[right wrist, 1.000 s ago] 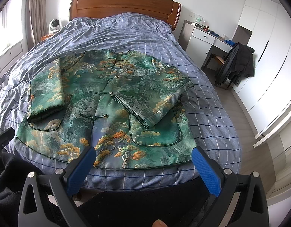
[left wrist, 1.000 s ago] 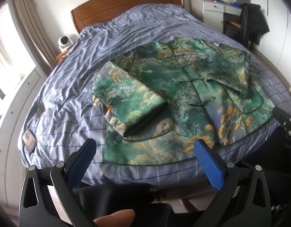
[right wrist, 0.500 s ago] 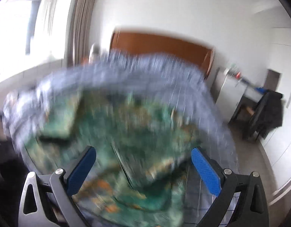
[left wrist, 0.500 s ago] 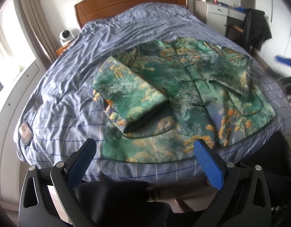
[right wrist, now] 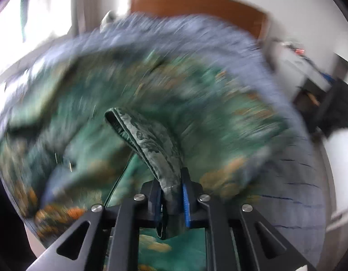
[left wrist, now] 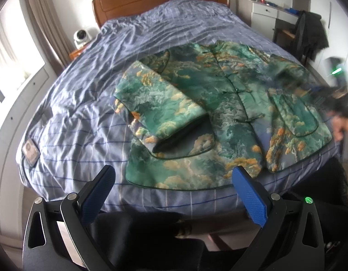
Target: Fold large clothes
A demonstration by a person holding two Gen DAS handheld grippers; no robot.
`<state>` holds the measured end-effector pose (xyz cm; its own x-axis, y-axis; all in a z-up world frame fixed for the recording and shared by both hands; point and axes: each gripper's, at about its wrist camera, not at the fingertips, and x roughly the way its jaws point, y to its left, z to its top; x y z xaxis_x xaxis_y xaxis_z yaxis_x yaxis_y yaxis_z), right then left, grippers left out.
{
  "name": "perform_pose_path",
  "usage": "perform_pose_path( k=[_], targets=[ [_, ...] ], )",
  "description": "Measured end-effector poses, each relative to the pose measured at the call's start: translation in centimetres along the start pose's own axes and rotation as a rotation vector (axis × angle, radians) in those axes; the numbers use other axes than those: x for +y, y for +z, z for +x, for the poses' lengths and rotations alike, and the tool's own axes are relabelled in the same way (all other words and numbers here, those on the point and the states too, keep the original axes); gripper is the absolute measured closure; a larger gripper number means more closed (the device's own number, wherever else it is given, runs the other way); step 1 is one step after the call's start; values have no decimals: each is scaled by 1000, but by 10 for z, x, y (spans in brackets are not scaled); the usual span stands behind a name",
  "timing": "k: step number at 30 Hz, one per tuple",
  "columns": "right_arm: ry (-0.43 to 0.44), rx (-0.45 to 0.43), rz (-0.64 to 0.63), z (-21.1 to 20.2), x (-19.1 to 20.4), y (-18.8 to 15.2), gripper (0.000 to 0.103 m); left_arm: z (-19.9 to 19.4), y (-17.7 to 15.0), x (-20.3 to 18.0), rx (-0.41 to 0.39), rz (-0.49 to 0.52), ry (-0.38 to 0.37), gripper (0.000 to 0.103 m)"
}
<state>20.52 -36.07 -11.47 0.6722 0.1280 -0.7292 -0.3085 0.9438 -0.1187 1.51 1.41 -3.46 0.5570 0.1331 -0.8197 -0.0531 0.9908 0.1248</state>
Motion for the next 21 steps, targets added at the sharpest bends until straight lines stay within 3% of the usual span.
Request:
perform_pose_path(
  k=[2, 6, 8, 10, 12, 14, 17, 21],
  targets=[
    [-47, -105, 142, -48, -39, 3, 90, 6, 1, -3, 18, 6, -14, 1],
    [-205, -203, 296, -106, -109, -4, 90, 9, 3, -13, 17, 37, -47, 1],
    [-319, -200, 363, -122, -151, -19, 90, 6, 4, -18, 0, 57, -53, 1],
    [-375, -166, 450, -124, -187, -34, 89, 2, 5, -19, -31, 72, -49, 1],
    [-493, -116, 511, -123, -218, -59, 72, 2, 7, -16, -73, 94, -27, 1],
    [-604, -74, 547, -123, -233, -84, 66, 7, 9, -11, -98, 128, -6, 1],
    [-630, -35, 629, -126, -241, -116, 65, 21, 11, -4, -118, 214, 10, 1],
    [-555, -34, 630, -127, -205, -136, 63, 48, 14, -3, -164, 404, -2, 1]
  ],
)
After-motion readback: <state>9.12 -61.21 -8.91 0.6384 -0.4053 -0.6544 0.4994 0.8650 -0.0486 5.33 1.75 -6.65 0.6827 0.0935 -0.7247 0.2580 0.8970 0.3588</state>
